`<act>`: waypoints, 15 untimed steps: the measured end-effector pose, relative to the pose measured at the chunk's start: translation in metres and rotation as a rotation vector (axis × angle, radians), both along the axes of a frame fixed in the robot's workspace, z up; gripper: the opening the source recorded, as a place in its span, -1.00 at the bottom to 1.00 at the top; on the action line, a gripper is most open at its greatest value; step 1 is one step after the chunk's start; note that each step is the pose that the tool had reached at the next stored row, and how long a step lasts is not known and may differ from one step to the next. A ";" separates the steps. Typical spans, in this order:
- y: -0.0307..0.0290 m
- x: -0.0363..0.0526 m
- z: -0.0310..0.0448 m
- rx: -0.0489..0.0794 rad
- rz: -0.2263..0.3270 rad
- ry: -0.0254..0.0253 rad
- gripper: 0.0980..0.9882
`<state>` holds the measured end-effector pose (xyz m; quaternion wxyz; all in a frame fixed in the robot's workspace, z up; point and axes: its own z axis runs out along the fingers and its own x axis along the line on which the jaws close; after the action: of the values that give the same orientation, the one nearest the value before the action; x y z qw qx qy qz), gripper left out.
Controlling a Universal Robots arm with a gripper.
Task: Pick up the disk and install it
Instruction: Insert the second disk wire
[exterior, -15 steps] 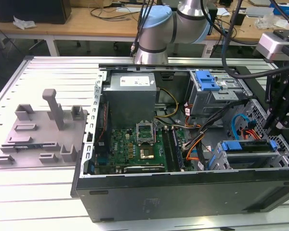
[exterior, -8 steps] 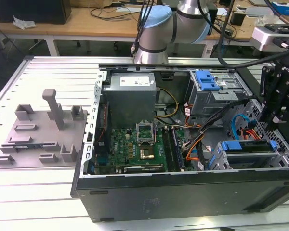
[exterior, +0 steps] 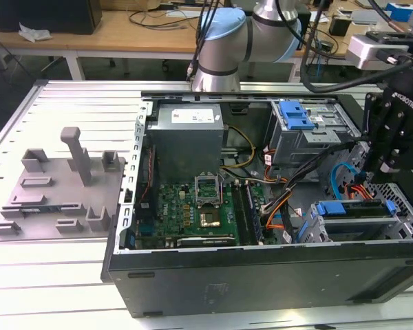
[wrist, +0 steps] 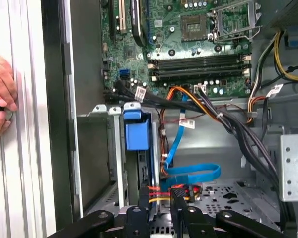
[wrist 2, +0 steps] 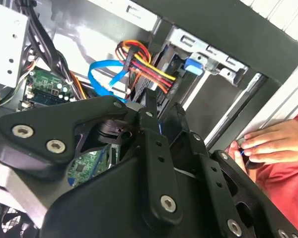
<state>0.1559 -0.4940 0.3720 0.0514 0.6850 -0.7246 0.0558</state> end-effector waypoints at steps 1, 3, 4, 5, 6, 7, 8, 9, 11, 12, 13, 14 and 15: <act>0.0000 -0.0027 -0.0001 -0.002 0.000 0.0000 -0.52; 0.0000 -0.0038 -0.0007 -0.004 0.000 0.0000 -0.52; 0.0000 -0.0040 -0.0012 -0.005 0.000 0.0000 -0.52; 0.0000 -0.0041 -0.0020 -0.006 0.000 0.0000 -0.52; 0.0000 -0.0042 -0.0031 -0.007 0.000 -0.0001 -0.52; 0.0000 -0.0045 -0.0041 -0.007 0.000 0.0000 -0.52; 0.0001 -0.0054 -0.0046 -0.008 0.000 0.0000 -0.52; 0.0001 -0.0060 -0.0047 -0.008 0.000 0.0000 -0.52; 0.0001 -0.0080 -0.0049 -0.008 0.000 0.0000 -0.52; 0.0004 -0.0087 -0.0049 -0.008 -0.001 0.0000 -0.52; 0.0005 -0.0087 -0.0049 -0.008 0.000 0.0000 -0.52; 0.0007 -0.0087 -0.0050 -0.008 0.000 0.0000 -0.52; 0.0008 -0.0087 -0.0050 -0.008 0.000 0.0000 -0.52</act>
<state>0.1472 -0.4932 0.3671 0.0540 0.6847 -0.7245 0.0586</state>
